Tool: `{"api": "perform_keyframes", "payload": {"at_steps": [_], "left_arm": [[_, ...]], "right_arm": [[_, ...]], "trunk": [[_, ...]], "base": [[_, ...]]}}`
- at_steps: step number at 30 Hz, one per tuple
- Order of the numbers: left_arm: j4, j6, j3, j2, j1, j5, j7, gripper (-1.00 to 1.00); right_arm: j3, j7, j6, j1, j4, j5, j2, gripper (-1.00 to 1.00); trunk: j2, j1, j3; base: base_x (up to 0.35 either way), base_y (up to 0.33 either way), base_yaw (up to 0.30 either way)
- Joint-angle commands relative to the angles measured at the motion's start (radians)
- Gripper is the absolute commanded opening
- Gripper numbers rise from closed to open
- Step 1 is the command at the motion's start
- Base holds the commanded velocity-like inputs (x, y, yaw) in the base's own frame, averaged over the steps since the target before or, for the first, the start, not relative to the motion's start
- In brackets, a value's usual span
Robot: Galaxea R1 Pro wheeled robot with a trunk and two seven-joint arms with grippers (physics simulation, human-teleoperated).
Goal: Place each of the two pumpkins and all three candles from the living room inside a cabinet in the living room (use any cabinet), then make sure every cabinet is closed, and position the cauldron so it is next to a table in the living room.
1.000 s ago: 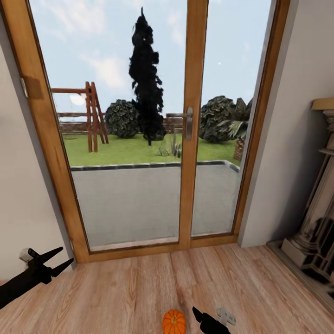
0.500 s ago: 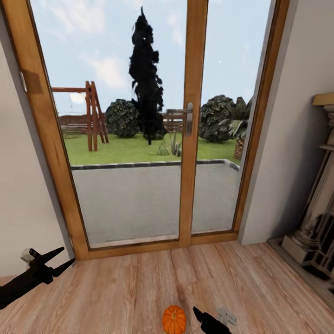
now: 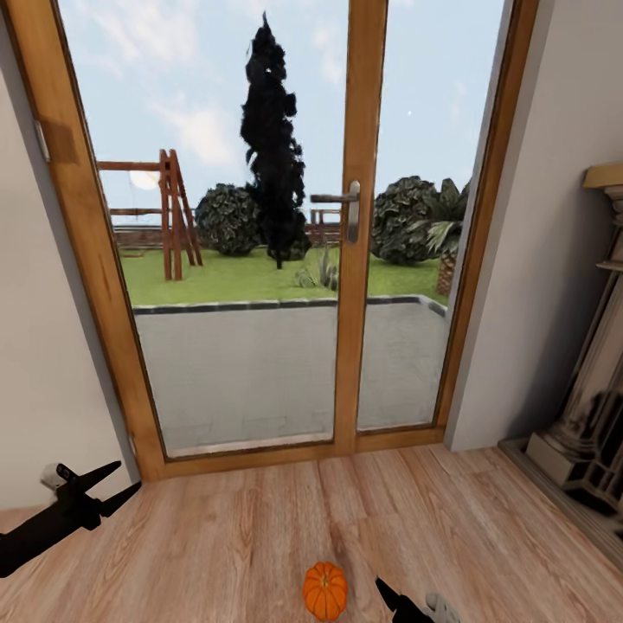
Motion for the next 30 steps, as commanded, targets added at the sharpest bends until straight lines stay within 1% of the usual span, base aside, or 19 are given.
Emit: {"api": "perform_keyframes", "payload": {"at_steps": [1,4,8,10,11,12,14,15,17,19,21,26,30], "left_arm": [[0.001,0.011,-0.006,0.001,-0.001,0.005,-0.005,1.00],[0.001,0.011,-0.006,0.000,-0.001,0.005,-0.005,1.00],[0.001,0.011,-0.006,0.000,-0.001,0.005,-0.005,1.00],[0.001,0.011,-0.006,0.000,-0.001,0.005,-0.005,1.00],[0.001,0.011,-0.006,0.000,-0.001,0.005,-0.005,1.00],[0.001,0.011,-0.006,0.000,-0.001,0.005,-0.005,1.00],[0.001,0.011,-0.006,0.000,-0.001,0.006,-0.005,1.00],[0.001,0.011,-0.006,0.000,-0.001,0.006,-0.005,1.00],[0.000,0.011,-0.006,0.000,-0.001,0.006,-0.005,1.00],[-0.001,0.011,-0.006,0.000,-0.001,0.006,-0.005,1.00],[-0.002,0.010,-0.006,0.000,-0.001,0.006,-0.005,1.00],[-0.011,0.010,-0.005,0.000,-0.001,0.005,-0.005,1.00],[-0.012,0.010,-0.005,0.000,-0.001,0.005,-0.005,1.00]], "right_arm": [[0.008,0.001,-0.007,-0.001,0.002,-0.007,0.000,1.00],[0.008,0.001,-0.008,-0.001,0.002,-0.009,0.001,1.00],[0.005,0.001,0.008,-0.001,-0.002,-0.017,-0.002,1.00],[-0.003,0.000,0.051,-0.005,-0.010,-0.041,-0.018,1.00],[-0.011,0.001,0.108,-0.009,-0.013,-0.073,-0.039,1.00],[-0.015,0.001,0.143,-0.015,-0.015,-0.096,-0.052,1.00],[-0.019,-0.007,0.180,-0.038,-0.016,-0.126,-0.067,1.00],[-0.020,-0.027,0.193,-0.065,-0.017,-0.134,-0.073,1.00],[-0.020,-0.062,0.195,-0.086,-0.018,-0.139,-0.075,1.00],[-0.021,-0.097,0.190,-0.096,-0.020,-0.144,-0.076,1.00],[-0.021,-0.117,0.188,-0.101,-0.029,-0.147,-0.077,1.00],[-0.021,-0.130,0.203,-0.105,-0.062,-0.151,-0.075,1.00],[-0.022,-0.132,0.207,-0.105,-0.071,-0.152,-0.071,1.00]], "trunk": [[-0.008,0.004,-0.004],[-0.029,0.015,-0.014],[-0.057,0.031,-0.026],[-0.071,0.038,-0.032],[-0.078,0.042,-0.036],[-0.085,0.046,-0.039],[-0.099,0.054,-0.045],[-0.106,0.057,-0.048],[-0.120,0.065,-0.054],[-0.134,0.073,-0.061],[-0.148,0.080,-0.067],[-0.183,0.100,-0.083],[-0.211,0.115,-0.095]], "base": [[0.000,0.000,0.000],[0.000,0.000,0.000],[0.000,0.000,0.000],[0.000,0.000,0.000],[0.000,0.000,0.000],[0.000,0.000,0.000],[0.000,0.000,0.000],[0.000,0.000,0.000],[0.000,0.000,0.000],[0.000,0.000,0.000],[0.000,0.000,0.000],[0.000,0.000,0.000],[0.000,0.000,0.000]]}}
